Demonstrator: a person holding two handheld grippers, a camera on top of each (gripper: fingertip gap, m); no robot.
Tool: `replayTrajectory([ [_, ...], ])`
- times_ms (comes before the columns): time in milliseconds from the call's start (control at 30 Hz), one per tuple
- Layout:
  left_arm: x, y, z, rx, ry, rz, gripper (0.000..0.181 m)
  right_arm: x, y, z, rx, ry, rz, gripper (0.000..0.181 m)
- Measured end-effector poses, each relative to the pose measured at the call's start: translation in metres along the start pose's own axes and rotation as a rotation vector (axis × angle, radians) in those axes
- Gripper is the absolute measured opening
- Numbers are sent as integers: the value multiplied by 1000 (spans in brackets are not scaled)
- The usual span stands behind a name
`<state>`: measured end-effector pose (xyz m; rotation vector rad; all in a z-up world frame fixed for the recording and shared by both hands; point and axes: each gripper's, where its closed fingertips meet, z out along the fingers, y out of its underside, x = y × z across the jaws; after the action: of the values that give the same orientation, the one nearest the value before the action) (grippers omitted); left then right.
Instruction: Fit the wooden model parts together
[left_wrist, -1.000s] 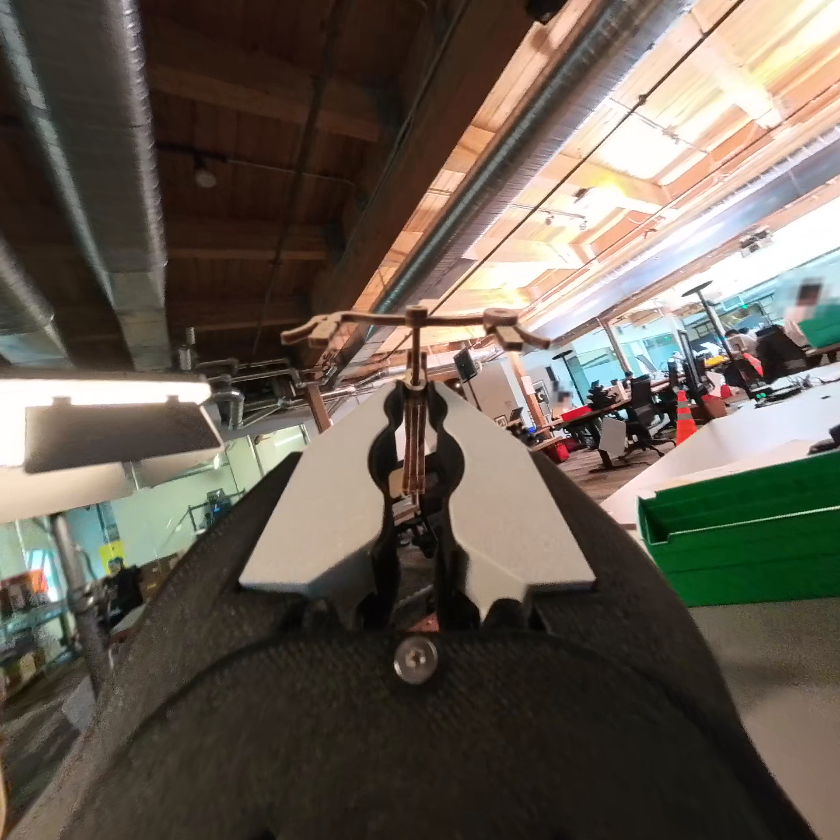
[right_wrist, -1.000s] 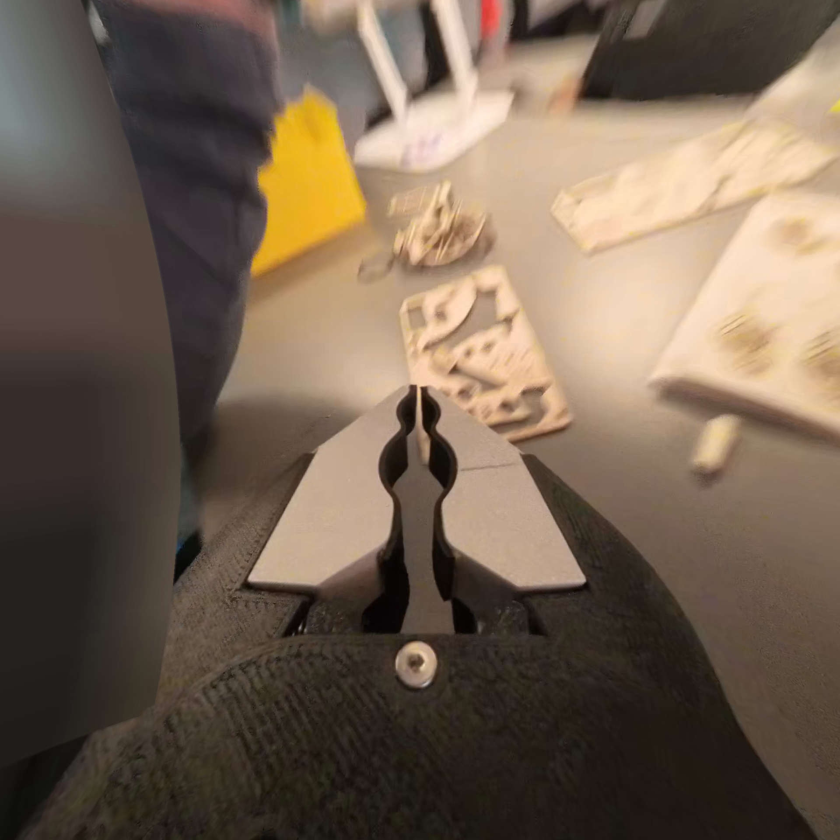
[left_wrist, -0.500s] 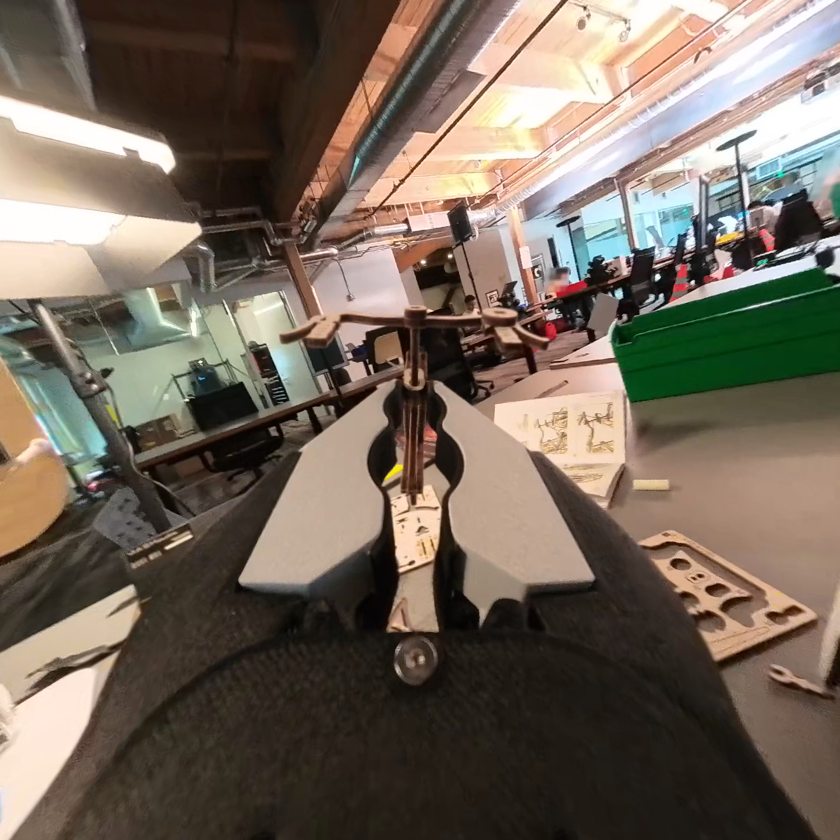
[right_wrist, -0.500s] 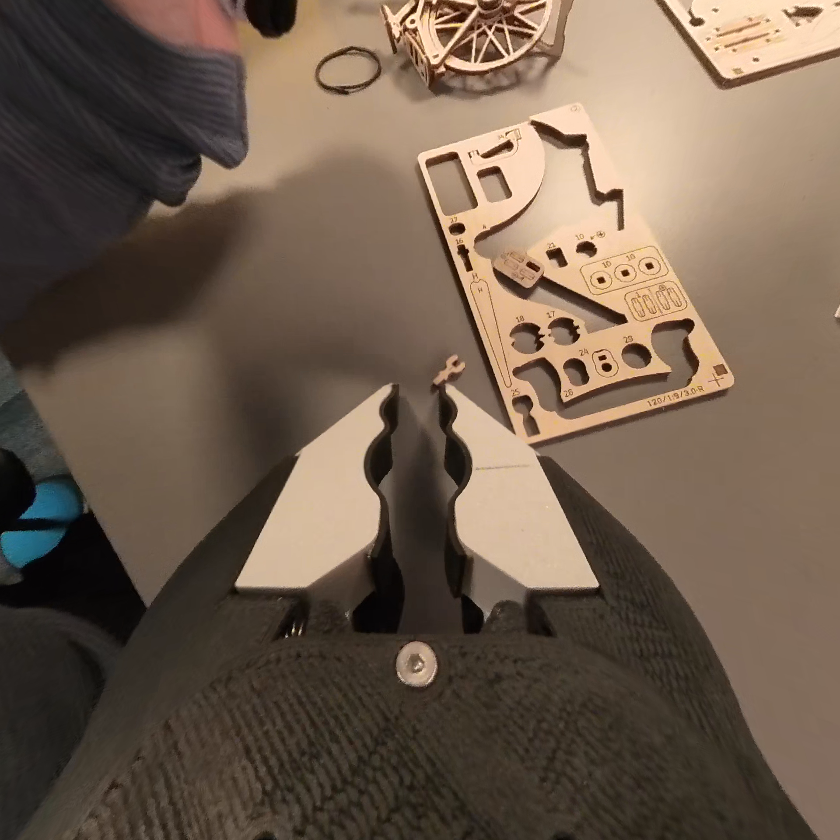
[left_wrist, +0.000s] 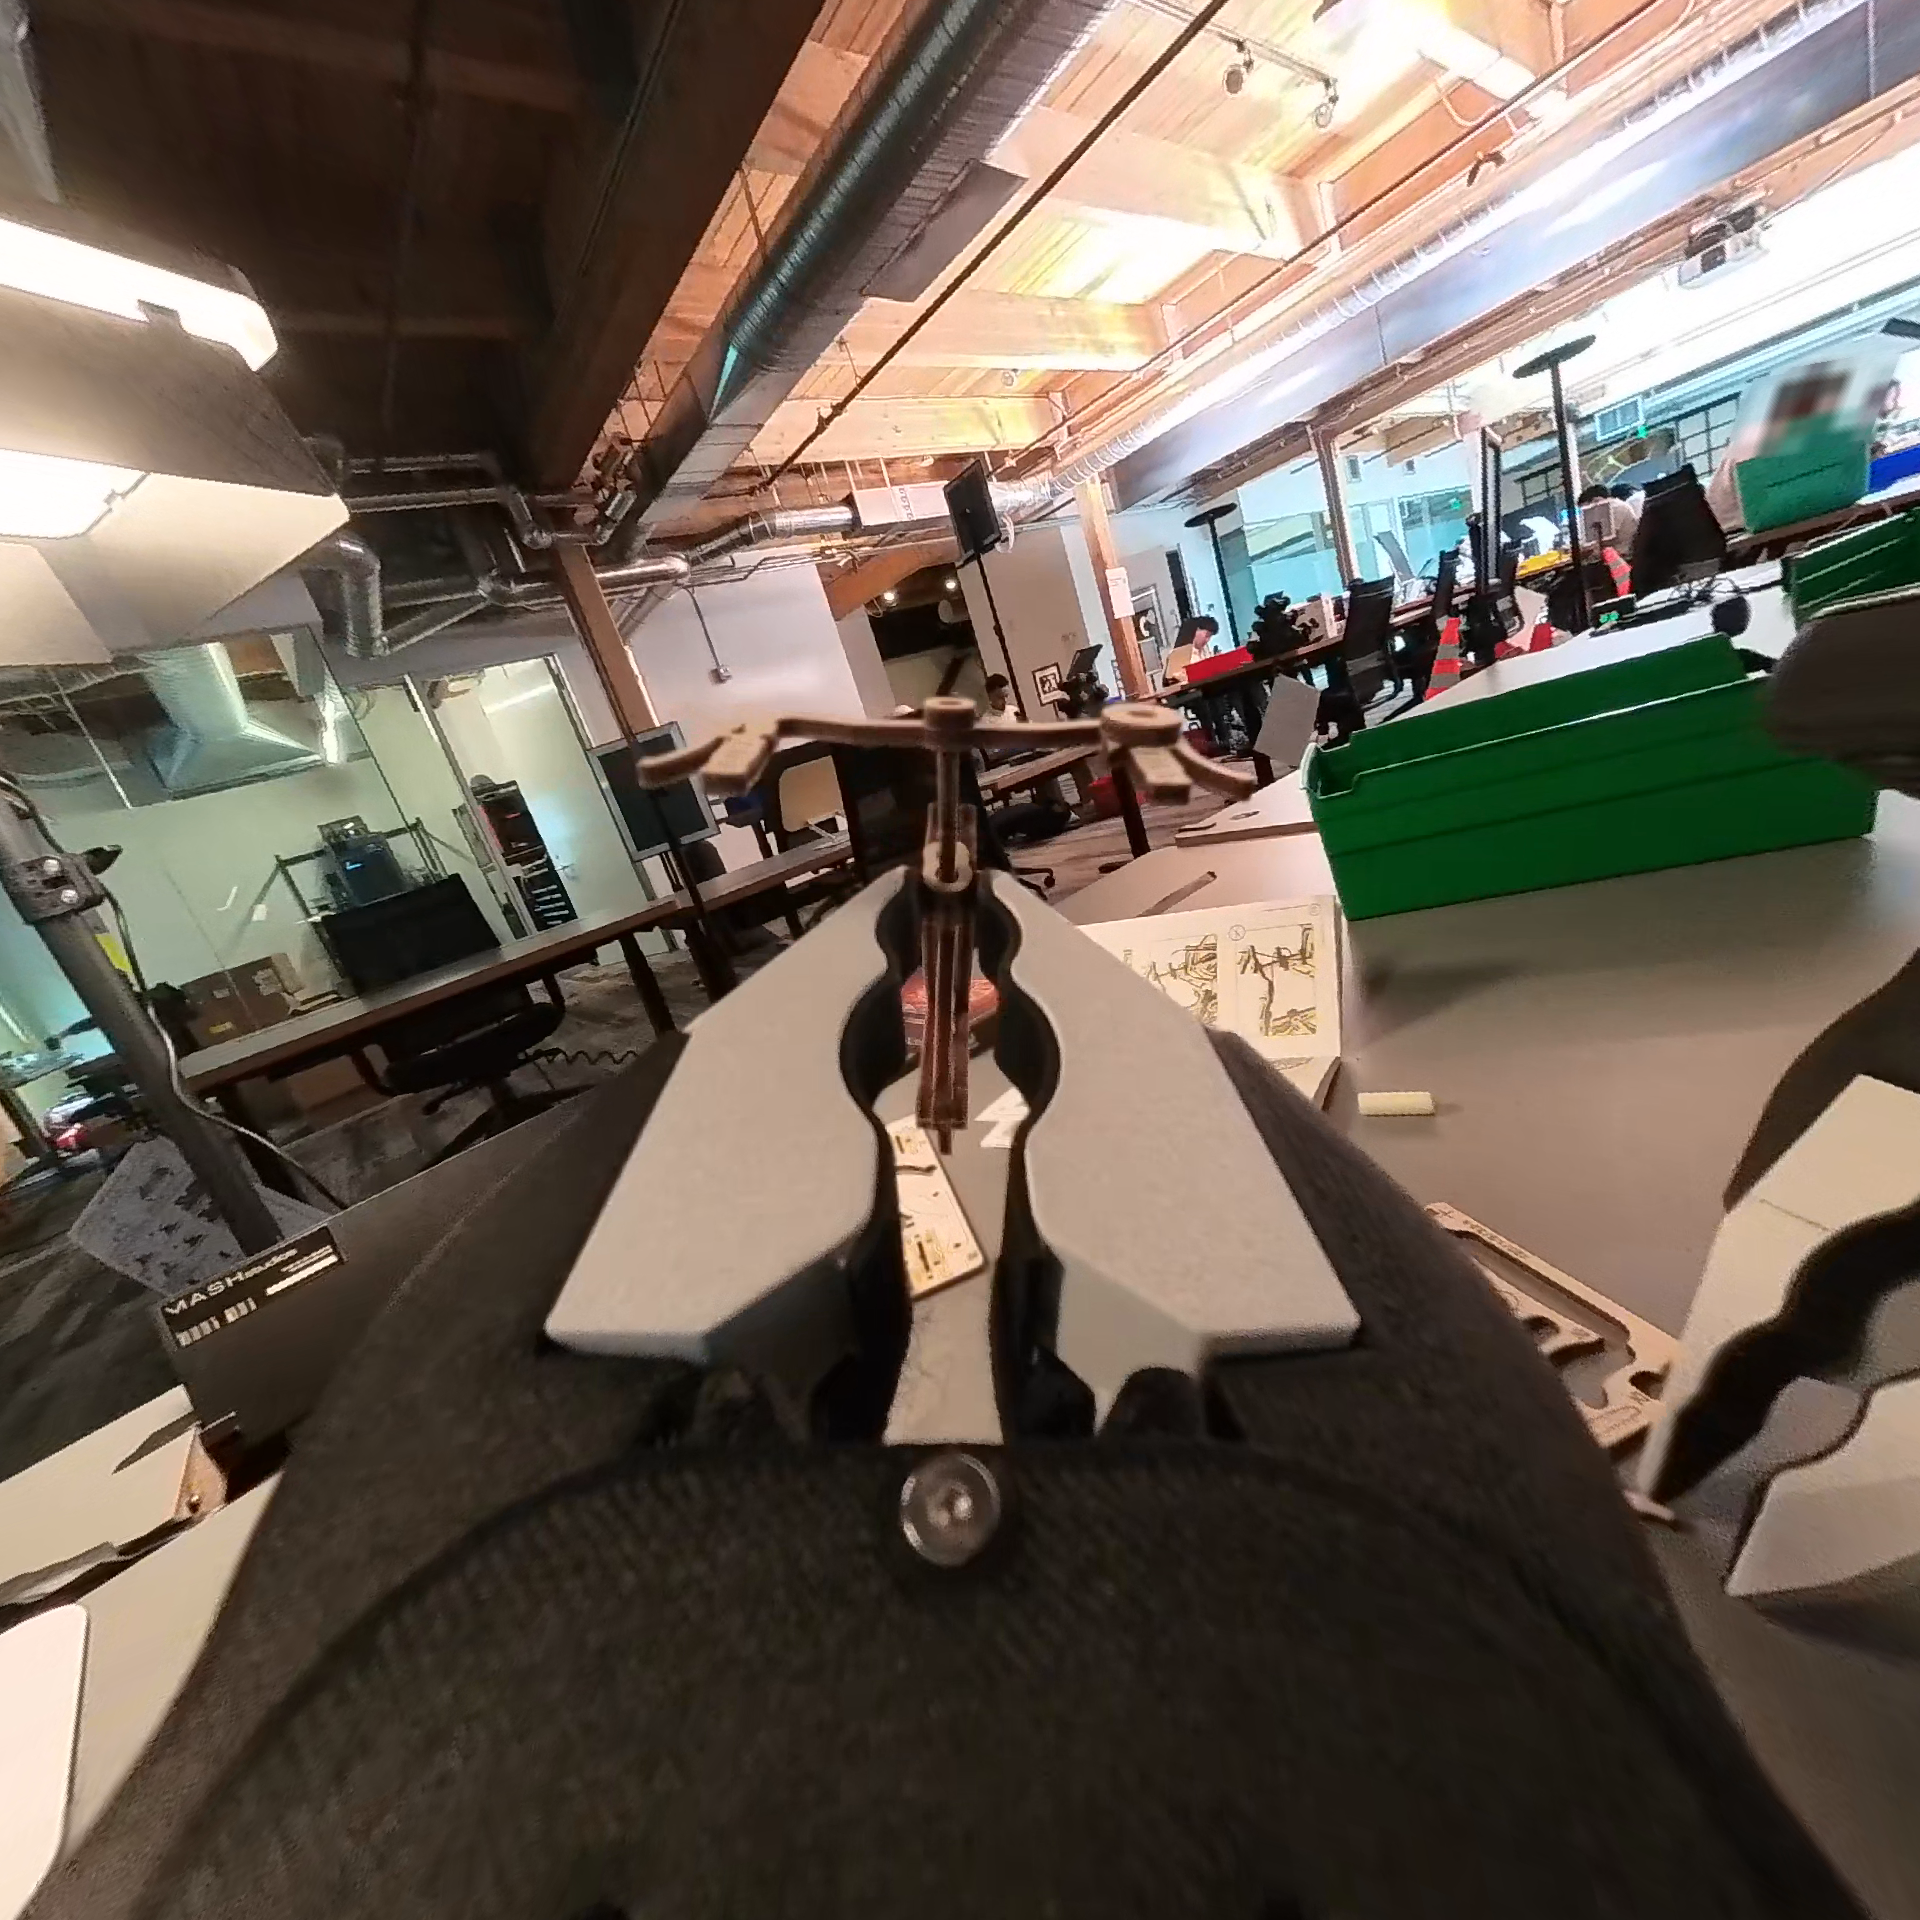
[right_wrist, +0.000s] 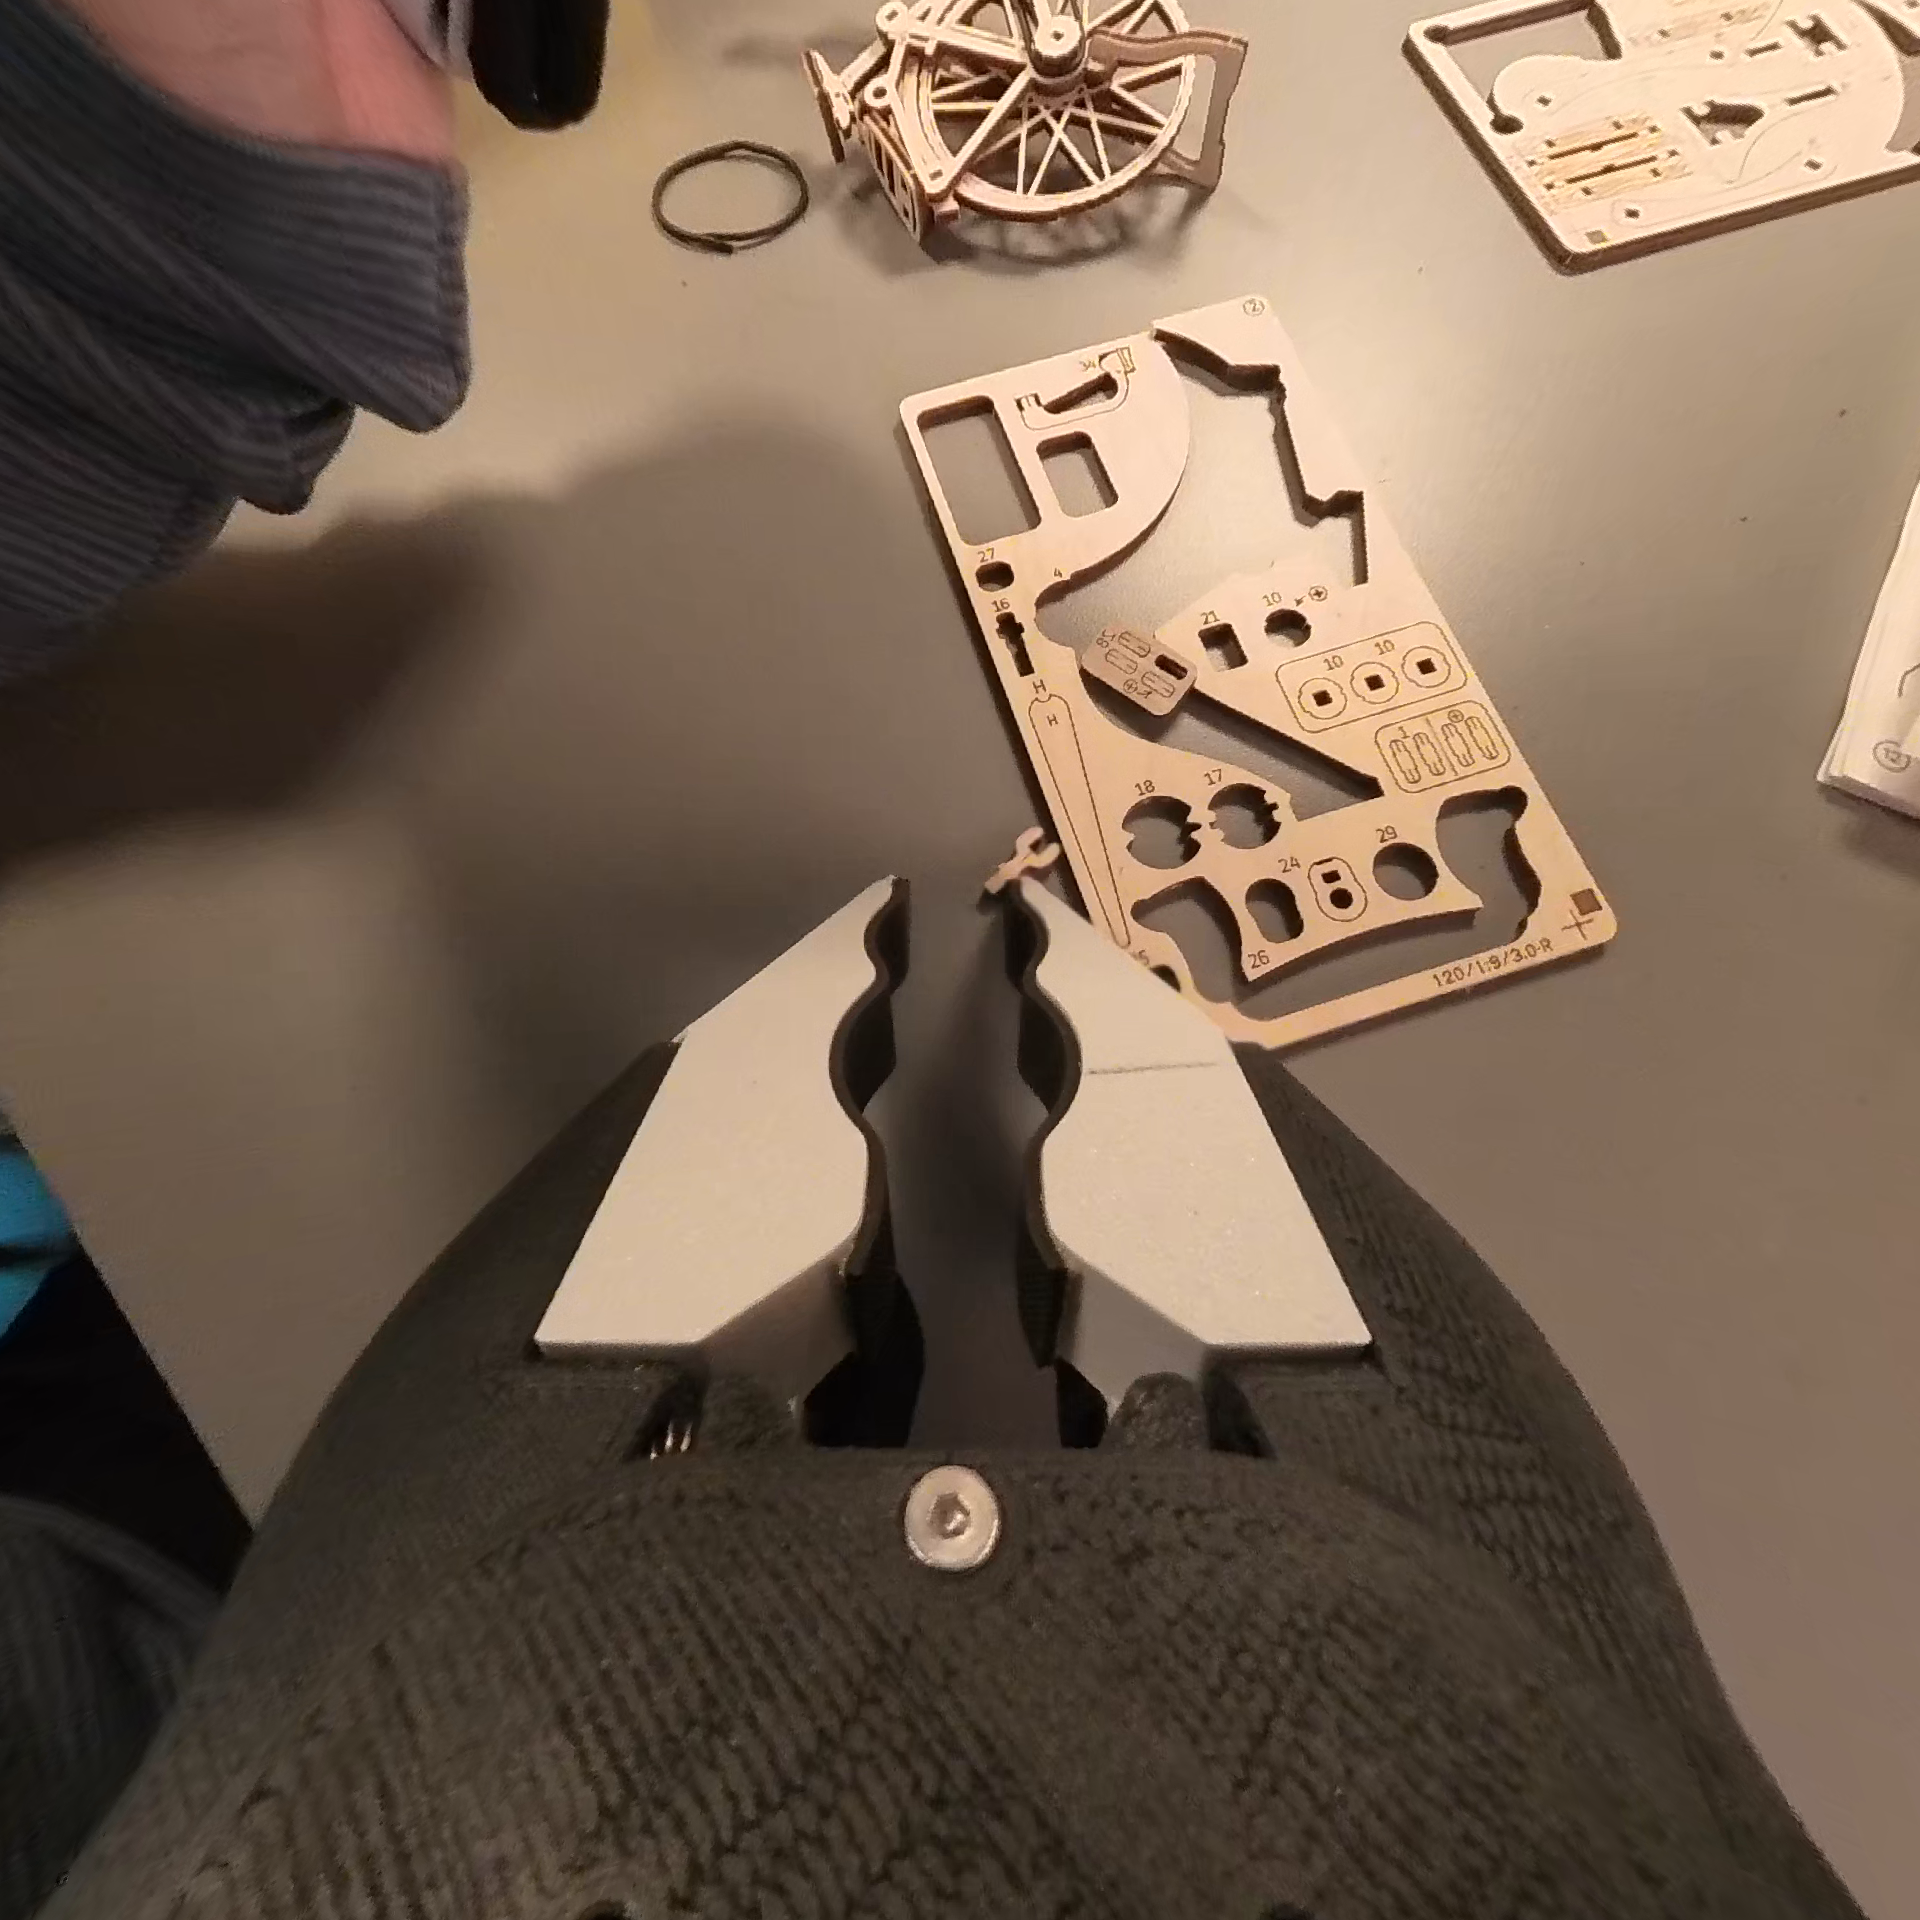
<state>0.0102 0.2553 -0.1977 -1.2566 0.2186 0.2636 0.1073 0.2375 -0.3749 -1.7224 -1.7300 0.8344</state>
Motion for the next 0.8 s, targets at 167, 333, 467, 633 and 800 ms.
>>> replayTrajectory([
  [167, 3, 3, 2, -16, 23, -1, 9, 5, -3, 3, 9, 17, -16, 18],
  [333, 7, 5, 3, -26, 42, -3, 9, 6, -6, 6, 17, -1, -5, 18],
  [467, 10, 8, 4, -38, 58, -6, 9, 3, -10, 11, 17, -27, -25, 22],
  [633, 13, 9, 5, -43, 73, -2, 9, -10, -15, 17, 12, -122, -66, 24],
  [800, 13, 10, 5, -45, 77, -2, 9, -11, -13, 13, 23, -120, -150, 24],
])
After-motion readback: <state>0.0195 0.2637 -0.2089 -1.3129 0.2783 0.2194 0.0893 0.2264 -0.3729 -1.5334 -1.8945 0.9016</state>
